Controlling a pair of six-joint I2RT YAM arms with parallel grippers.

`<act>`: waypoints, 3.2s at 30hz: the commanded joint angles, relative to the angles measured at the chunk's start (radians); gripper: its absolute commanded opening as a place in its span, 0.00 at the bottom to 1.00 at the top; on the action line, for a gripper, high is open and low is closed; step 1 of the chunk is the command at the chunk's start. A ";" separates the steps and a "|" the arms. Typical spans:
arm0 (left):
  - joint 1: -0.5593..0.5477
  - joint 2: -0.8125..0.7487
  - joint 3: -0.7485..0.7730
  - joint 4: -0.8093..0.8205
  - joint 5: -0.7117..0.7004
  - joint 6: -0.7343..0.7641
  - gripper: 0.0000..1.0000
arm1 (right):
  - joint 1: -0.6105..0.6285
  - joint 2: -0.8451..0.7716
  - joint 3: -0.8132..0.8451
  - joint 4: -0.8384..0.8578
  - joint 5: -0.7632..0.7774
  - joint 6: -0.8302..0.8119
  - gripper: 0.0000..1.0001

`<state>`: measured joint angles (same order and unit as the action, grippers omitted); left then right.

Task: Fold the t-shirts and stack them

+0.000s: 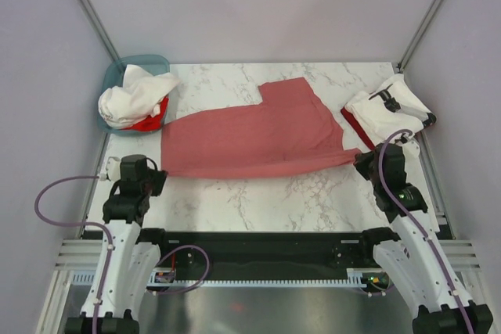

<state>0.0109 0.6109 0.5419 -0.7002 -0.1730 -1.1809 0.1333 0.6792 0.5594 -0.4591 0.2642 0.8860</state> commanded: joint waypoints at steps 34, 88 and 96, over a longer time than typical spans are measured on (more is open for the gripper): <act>-0.031 0.637 0.495 0.295 0.228 0.412 0.95 | 0.075 0.785 0.669 0.105 -0.106 -0.228 0.64; -0.012 1.534 1.182 0.309 0.000 0.599 0.89 | 0.108 1.797 1.688 0.154 0.038 -0.552 0.01; -0.012 1.583 1.270 0.213 0.020 0.681 0.74 | 0.108 1.636 1.447 0.287 -0.065 -0.395 0.00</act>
<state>-0.0059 2.1674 1.7668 -0.4252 -0.1310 -0.5808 0.2424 2.4058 2.0327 -0.2607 0.2440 0.4229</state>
